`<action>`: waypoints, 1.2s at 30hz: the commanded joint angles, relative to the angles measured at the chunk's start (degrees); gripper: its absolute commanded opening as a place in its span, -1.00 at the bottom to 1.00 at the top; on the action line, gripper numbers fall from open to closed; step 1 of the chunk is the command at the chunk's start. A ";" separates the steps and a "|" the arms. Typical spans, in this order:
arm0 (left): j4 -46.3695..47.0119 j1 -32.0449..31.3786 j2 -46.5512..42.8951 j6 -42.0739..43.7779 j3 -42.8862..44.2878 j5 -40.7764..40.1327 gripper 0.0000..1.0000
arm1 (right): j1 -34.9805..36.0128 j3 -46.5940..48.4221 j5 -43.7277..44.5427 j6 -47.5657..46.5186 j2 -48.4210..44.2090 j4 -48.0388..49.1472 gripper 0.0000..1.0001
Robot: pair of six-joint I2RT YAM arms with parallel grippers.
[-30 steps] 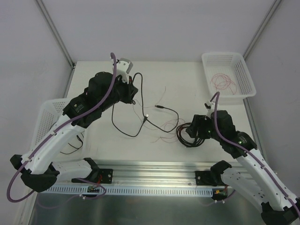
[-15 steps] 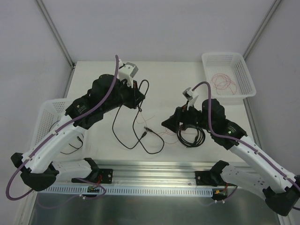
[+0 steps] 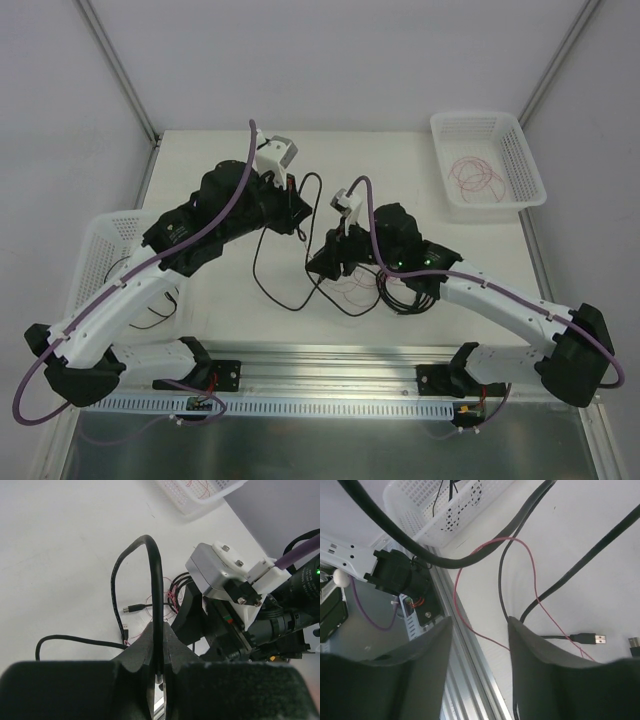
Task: Untangle the cables
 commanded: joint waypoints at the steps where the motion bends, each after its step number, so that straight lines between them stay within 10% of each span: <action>1: 2.23 -0.63 -2.23 -1.01 -1.07 -1.07 -1.00 | 0.80 3.59 -1.76 -1.26 0.29 5.72 -0.10; 6: 2.23 -0.63 -2.76 -1.88 -3.00 -3.35 -1.00 | 1.33 3.76 -1.23 -2.40 -1.29 3.61 -0.98; 22: 1.96 9.73 -4.08 -3.91 -10.74 -14.26 -1.00 | 1.07 1.57 10.35 -9.96 -29.39 -23.36 -0.99; 36: 1.61 12.55 -5.48 1.28 -2.40 -16.45 -1.00 | 0.89 -8.09 51.05 -0.92 -42.42 -43.68 -0.99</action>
